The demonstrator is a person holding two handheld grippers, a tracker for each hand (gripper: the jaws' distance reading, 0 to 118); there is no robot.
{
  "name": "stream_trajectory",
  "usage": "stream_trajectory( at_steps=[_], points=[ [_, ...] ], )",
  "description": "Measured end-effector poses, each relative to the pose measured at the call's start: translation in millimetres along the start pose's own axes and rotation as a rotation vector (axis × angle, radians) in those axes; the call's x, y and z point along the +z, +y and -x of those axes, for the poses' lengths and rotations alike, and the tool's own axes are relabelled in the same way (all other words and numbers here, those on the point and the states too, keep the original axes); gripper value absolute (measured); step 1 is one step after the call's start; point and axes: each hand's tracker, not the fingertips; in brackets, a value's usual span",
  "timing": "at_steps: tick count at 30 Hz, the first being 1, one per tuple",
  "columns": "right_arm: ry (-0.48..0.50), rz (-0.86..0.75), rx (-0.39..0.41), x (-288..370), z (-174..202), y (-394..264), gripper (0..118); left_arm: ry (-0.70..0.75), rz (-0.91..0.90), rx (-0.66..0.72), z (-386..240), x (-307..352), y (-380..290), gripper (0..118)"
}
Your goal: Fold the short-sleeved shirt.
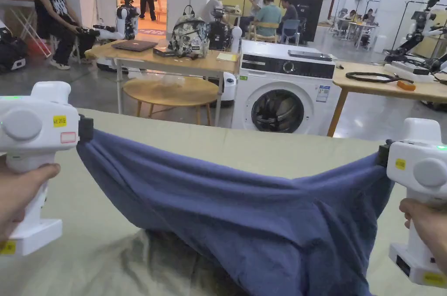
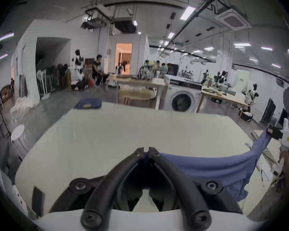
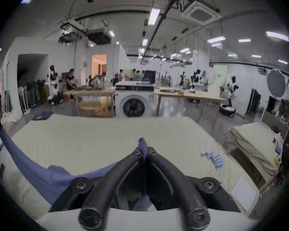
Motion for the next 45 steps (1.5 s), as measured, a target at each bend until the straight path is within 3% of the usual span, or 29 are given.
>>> stream_trajectory(
  at_steps=[2,12,28,36,45],
  points=[
    [-0.038,-0.046,0.028,1.1,-0.7,14.1,0,0.005,-0.046,-0.004,-10.3,0.0,27.8,0],
    [-0.088,-0.173,-0.008,-9.9,-3.5,91.2,0,0.063,-0.122,-0.077,-35.9,-27.4,114.7,0],
    [-0.116,-0.304,-0.015,-30.0,5.0,220.9,0,0.073,-0.223,-0.043,-38.6,-28.3,223.1,0],
    [-0.118,-0.304,0.016,-19.1,7.1,211.2,0,0.058,-0.227,-0.085,-46.7,-21.0,203.2,0],
    [-0.104,-0.23,0.084,19.6,8.5,119.1,0,0.008,-0.164,-0.067,-32.3,-4.6,105.9,0]
  ],
)
